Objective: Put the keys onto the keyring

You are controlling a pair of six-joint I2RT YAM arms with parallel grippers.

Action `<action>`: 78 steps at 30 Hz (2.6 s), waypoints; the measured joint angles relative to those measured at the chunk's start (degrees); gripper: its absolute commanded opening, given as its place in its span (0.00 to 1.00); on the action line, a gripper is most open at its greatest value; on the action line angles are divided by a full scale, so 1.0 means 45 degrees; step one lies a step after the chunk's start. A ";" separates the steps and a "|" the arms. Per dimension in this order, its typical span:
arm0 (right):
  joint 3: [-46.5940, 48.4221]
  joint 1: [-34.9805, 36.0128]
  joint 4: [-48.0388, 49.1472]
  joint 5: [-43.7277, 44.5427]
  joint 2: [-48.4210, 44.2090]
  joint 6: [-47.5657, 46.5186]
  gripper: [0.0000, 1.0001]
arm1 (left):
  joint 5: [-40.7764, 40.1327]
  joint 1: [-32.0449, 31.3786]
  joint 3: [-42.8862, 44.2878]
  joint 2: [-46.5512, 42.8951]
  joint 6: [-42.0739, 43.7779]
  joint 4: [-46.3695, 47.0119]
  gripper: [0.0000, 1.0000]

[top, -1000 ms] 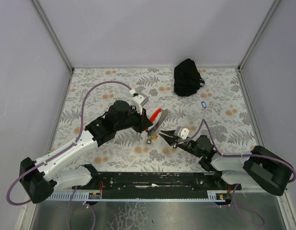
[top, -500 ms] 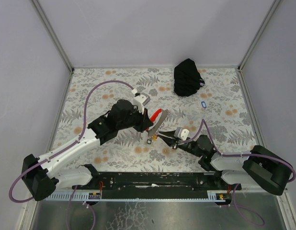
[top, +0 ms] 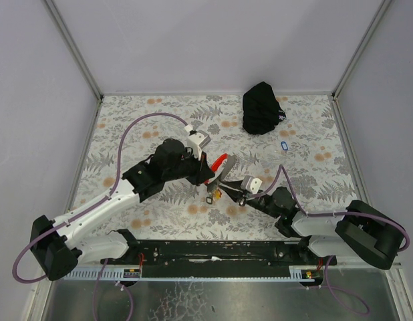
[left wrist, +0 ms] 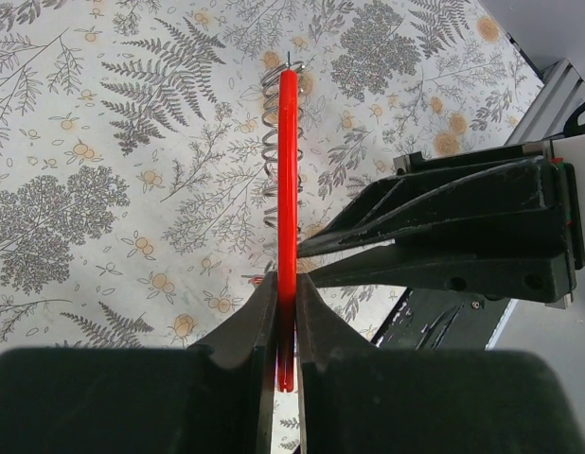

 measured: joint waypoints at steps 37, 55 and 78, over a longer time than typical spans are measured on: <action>-0.0049 0.0029 -0.0821 0.0233 -0.0253 -0.0427 0.06 | 0.0374 0.0000 0.0165 -0.0253 0.0049 -0.0306 0.00; -0.0049 0.0029 -0.2059 0.0447 -0.1506 -0.0520 0.00 | -0.0549 0.0214 -0.1447 -0.1122 -0.1423 0.1185 0.09; 0.1836 0.0039 -0.6863 -0.0457 -0.2035 -0.1821 0.00 | -0.1117 0.1846 -0.7902 -0.3920 -0.3949 0.6052 0.66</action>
